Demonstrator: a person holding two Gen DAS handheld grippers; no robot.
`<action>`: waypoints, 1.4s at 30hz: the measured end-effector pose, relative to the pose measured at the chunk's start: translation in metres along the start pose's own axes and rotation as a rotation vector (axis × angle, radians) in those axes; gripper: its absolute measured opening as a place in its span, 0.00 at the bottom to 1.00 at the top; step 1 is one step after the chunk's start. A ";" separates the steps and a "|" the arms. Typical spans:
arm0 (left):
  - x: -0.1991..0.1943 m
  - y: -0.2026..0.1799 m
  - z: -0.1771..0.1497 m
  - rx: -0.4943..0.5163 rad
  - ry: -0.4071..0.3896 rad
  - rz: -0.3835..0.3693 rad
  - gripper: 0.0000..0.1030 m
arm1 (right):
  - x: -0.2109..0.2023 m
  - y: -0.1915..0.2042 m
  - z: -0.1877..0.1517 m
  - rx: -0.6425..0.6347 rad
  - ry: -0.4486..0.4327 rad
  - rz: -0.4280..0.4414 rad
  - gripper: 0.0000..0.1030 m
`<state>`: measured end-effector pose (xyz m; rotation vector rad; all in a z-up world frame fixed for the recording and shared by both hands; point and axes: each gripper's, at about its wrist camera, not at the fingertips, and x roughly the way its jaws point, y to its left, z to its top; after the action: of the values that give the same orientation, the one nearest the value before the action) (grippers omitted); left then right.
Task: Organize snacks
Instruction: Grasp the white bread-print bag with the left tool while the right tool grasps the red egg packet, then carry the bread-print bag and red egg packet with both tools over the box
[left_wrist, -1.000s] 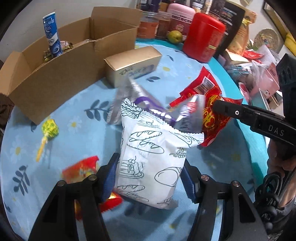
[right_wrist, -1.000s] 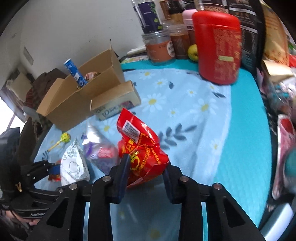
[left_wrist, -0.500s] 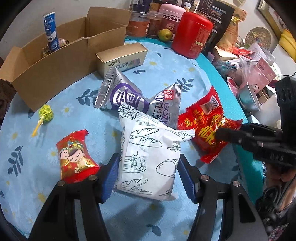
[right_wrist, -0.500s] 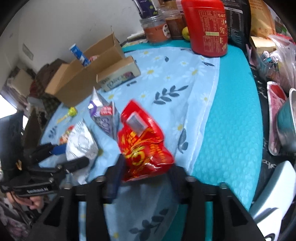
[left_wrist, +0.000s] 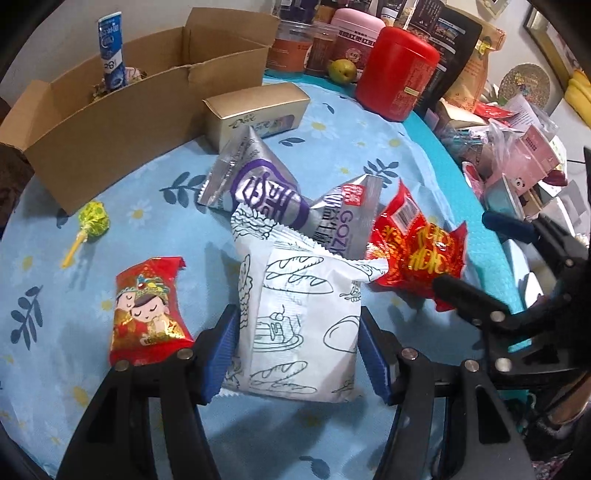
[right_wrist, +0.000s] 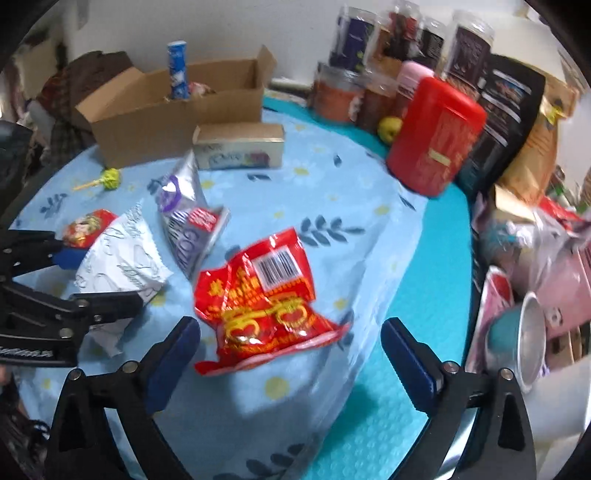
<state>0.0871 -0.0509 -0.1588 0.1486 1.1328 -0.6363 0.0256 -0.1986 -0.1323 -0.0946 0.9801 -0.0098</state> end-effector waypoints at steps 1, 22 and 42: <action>0.002 0.000 0.000 -0.001 0.006 0.004 0.60 | 0.002 -0.003 0.002 0.002 0.005 0.030 0.97; 0.013 -0.015 -0.004 0.081 -0.020 0.124 0.55 | 0.036 -0.009 -0.006 -0.092 0.088 0.055 0.71; -0.030 -0.007 -0.009 0.028 -0.099 0.060 0.53 | -0.009 0.001 -0.004 -0.059 -0.032 0.104 0.71</action>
<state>0.0681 -0.0411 -0.1352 0.1725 1.0204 -0.6005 0.0176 -0.1976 -0.1271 -0.0971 0.9527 0.1157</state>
